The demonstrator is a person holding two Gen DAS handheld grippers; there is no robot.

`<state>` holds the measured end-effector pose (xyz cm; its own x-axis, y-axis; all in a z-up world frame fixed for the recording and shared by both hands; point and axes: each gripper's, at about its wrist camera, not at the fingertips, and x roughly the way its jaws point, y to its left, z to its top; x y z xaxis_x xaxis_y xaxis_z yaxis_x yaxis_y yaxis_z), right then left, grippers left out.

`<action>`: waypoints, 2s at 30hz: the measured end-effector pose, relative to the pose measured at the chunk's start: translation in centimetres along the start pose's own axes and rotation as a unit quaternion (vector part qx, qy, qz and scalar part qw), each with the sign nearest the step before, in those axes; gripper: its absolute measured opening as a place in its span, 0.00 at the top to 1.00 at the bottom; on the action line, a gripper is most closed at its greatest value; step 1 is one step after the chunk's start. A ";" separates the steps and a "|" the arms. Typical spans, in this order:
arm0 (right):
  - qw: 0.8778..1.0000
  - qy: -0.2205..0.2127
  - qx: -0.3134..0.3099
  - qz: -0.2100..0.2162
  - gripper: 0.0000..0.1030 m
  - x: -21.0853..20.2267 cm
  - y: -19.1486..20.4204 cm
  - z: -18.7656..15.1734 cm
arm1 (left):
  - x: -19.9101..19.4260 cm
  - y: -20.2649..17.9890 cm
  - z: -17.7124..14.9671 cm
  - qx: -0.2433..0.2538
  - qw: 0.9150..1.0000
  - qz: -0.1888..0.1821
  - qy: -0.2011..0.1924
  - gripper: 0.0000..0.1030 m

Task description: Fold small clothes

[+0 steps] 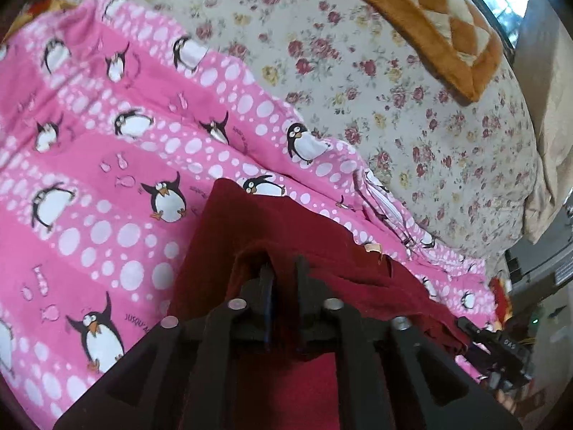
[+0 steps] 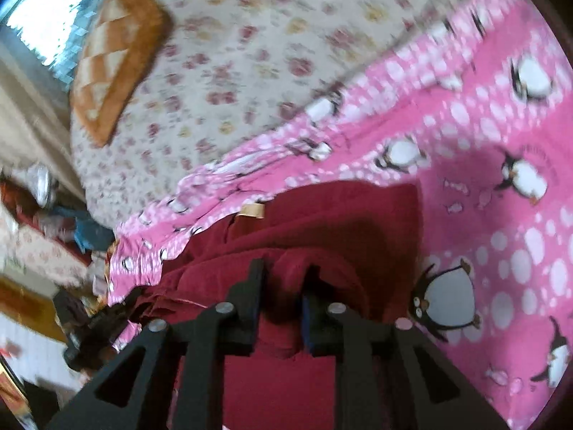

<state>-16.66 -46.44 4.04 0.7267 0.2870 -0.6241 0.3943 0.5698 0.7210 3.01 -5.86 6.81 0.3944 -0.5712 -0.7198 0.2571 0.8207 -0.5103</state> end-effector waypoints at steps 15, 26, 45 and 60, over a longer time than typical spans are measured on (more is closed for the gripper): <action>0.991 -0.018 -0.133 -0.030 0.51 -0.4 5.1 -1.3 | 0.5 0.1 0.5 0.013 0.998 0.052 -0.025 0.66; 0.980 0.015 -0.138 -0.142 0.53 10.5 2.6 3.4 | 5.0 1.4 0.1 0.036 0.991 0.126 -0.003 0.61; 0.973 0.028 -0.175 -0.146 0.37 1.7 6.2 -5.2 | 3.0 -0.2 0.4 0.040 0.990 0.128 -0.036 0.61; 0.969 0.045 -0.192 -0.145 0.25 3.2 4.9 -7.0 | 6.0 1.4 0.6 0.026 0.985 0.171 0.007 0.59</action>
<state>-16.37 -37.35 3.46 0.5574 0.1274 -0.8204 0.3237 0.8766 0.3560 6.27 -8.16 2.07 0.4544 -0.2612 -0.8516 0.1571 0.9646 -0.2120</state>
